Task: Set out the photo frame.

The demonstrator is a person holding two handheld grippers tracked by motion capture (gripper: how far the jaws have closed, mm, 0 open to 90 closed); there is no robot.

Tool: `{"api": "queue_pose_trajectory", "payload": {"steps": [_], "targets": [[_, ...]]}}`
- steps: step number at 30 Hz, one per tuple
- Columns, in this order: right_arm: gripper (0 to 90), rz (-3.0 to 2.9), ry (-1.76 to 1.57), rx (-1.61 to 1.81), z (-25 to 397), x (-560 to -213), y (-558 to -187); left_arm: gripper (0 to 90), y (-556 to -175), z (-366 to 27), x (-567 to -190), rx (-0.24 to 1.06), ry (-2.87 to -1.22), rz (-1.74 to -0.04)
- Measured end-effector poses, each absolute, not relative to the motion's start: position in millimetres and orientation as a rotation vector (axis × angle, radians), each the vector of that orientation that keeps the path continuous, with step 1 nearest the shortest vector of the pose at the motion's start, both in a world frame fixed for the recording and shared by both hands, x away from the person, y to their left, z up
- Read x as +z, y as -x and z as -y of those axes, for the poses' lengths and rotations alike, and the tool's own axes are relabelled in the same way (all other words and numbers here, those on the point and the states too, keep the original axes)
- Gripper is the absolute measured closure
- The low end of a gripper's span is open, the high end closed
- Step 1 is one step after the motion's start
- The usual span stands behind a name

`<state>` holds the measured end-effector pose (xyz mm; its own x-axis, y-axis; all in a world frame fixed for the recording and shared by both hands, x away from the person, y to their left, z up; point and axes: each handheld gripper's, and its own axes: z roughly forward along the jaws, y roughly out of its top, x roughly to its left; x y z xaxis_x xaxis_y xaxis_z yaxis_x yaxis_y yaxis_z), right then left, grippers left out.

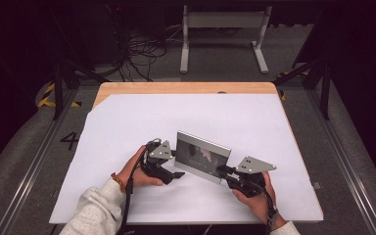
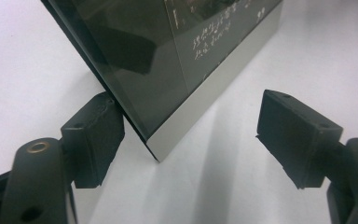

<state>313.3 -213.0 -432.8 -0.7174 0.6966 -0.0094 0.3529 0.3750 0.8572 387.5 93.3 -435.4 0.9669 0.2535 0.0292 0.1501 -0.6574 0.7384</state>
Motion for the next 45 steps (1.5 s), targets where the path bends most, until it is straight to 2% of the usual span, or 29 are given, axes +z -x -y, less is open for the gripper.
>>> {"api": "queue_pose_trajectory", "payload": {"steps": [6,11,26,32,45], "targets": [[74.6,-2.260,-0.914,1.267,213,-432,-313,28.0,-379,-94,-435,0.202,-2.305,-0.289],[74.1,-2.241,-0.919,1.274,215,-432,-313,36.2,-379,-96,-434,0.208,-2.298,-0.299],[76.1,-2.160,-0.910,1.319,220,-422,-309,42.1,-384,-89,-430,0.239,-2.200,-0.361],[76.1,-2.172,-0.909,1.322,220,-423,-310,57.9,-385,-91,-432,0.284,-2.207,-0.386],[74.7,-2.181,-0.902,1.317,218,-424,-316,65.4,-381,-96,-432,0.294,-2.208,-0.409]]}}
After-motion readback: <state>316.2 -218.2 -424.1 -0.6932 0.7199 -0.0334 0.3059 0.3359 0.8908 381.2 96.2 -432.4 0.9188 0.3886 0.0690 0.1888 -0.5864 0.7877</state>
